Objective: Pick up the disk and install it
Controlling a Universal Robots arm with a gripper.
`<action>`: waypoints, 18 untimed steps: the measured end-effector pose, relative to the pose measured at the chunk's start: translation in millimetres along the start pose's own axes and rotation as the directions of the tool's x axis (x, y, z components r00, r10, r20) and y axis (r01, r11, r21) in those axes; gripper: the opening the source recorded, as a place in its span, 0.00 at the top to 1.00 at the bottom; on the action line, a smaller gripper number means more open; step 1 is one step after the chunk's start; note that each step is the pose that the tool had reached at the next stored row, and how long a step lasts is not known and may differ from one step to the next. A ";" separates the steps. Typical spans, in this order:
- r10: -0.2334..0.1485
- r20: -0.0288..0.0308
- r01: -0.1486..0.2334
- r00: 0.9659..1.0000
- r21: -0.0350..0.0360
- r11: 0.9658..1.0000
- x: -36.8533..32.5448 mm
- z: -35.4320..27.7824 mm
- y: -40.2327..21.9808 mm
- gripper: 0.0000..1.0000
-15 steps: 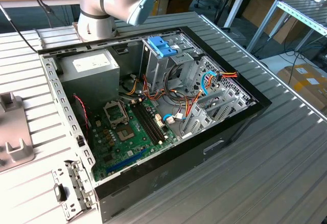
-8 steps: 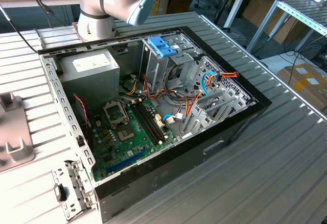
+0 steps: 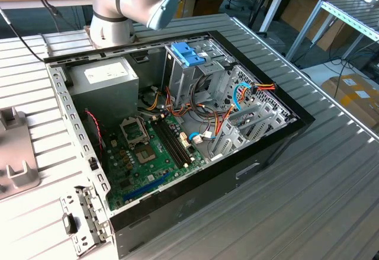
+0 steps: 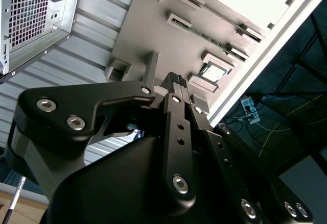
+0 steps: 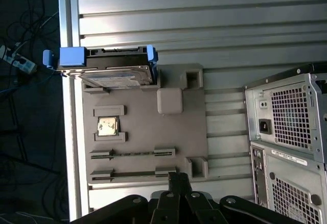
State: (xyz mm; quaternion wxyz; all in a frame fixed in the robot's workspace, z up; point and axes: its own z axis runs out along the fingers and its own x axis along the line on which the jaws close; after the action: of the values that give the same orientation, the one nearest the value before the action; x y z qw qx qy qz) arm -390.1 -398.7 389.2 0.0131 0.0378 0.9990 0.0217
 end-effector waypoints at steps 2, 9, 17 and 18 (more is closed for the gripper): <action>0.000 0.000 0.000 1.000 0.000 1.000 0.8 0.0 0.0 0.89; 0.000 0.000 0.000 1.000 0.000 1.000 4.6 0.4 -0.4 0.89; 0.000 0.000 0.000 1.000 0.000 1.000 9.0 0.6 -0.7 0.89; 0.000 0.000 0.000 1.000 0.000 1.000 9.5 0.6 -0.7 0.89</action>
State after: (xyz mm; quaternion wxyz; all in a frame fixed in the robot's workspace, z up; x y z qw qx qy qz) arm -399.6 -398.7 388.3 0.0131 0.0379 0.9990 0.0217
